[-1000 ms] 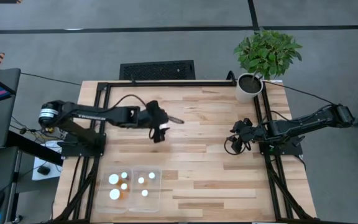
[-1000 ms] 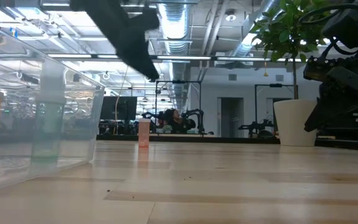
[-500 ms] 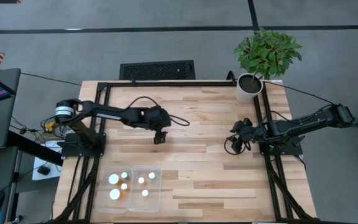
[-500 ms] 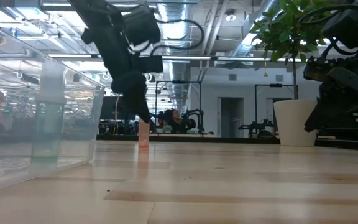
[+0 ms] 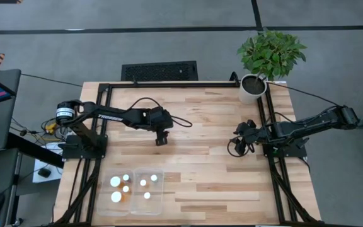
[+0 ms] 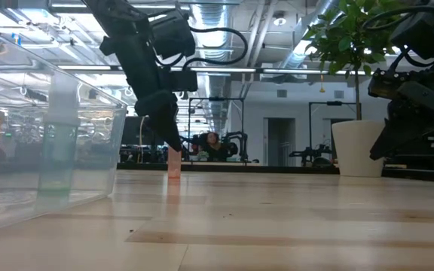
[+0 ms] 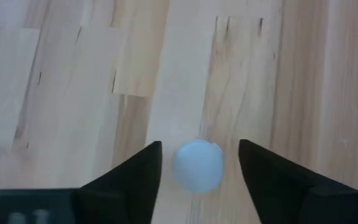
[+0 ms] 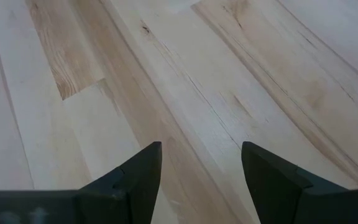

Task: Pick and place medicine bottles into bin by pill shape (circle, oval)
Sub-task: Put the red pill bottle into the right transparent bin

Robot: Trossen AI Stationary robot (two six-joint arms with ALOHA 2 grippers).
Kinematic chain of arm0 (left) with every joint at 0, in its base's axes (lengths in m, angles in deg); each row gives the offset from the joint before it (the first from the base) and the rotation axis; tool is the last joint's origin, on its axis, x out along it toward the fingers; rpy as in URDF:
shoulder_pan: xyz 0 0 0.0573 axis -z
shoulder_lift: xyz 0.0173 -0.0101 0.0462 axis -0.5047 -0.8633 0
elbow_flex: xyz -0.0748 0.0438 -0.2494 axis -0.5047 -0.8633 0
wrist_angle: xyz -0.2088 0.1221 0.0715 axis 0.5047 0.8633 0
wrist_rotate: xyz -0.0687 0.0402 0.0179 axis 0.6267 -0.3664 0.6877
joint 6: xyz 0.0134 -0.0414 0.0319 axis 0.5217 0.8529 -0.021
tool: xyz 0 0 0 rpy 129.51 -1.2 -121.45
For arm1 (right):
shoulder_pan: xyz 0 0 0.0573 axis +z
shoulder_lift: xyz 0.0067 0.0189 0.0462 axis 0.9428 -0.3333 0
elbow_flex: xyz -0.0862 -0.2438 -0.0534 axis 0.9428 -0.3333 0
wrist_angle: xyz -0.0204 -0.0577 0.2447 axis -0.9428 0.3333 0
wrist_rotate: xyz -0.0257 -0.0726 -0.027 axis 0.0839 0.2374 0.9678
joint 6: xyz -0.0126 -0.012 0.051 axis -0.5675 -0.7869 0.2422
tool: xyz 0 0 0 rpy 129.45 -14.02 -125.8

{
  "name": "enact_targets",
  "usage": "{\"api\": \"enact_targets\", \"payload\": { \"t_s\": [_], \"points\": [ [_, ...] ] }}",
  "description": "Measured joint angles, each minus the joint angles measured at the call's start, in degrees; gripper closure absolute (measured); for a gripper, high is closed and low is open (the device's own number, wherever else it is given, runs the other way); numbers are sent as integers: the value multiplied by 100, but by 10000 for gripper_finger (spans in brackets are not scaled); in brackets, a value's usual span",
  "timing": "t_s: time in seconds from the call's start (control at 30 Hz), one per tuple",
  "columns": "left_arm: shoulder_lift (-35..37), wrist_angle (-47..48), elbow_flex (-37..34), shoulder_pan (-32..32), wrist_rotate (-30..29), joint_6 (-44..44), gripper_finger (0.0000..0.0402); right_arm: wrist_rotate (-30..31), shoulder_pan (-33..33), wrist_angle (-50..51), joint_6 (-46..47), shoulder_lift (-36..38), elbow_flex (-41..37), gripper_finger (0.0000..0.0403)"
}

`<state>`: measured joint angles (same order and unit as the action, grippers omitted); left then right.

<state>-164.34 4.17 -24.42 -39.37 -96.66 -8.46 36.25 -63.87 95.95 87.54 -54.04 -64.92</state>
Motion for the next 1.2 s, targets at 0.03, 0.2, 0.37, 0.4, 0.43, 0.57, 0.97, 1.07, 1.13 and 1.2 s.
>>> {"api": "enact_targets", "payload": {
  "t_s": [0.03,0.2,0.37,0.4,0.43,0.57,0.97,1.07,1.13,1.2],
  "points": [
    [0,6,0,0,0,0,207,0,0,0,2,0,0,168],
    [0,27,0,-54,17,-46,254,0,0,3,2,0,0,168],
    [0,39,0,-74,33,-42,293,0,0,5,2,0,0,168],
    [0,39,2,-74,33,-42,299,0,0,5,2,0,0,168],
    [0,39,2,-74,33,-40,304,0,0,5,2,0,0,168],
    [0,39,4,-70,35,47,307,0,0,5,2,0,0,168],
    [588,569,265,243,39,695,301,0,0,3,6,0,0,168],
    [926,968,479,565,48,1011,298,0,0,-2,8,0,0,168],
    [1171,1172,611,870,50,1248,297,0,0,-4,6,0,0,168],
    [1449,1348,731,1235,48,1505,297,0,0,-4,8,0,0,168]
  ]
}}
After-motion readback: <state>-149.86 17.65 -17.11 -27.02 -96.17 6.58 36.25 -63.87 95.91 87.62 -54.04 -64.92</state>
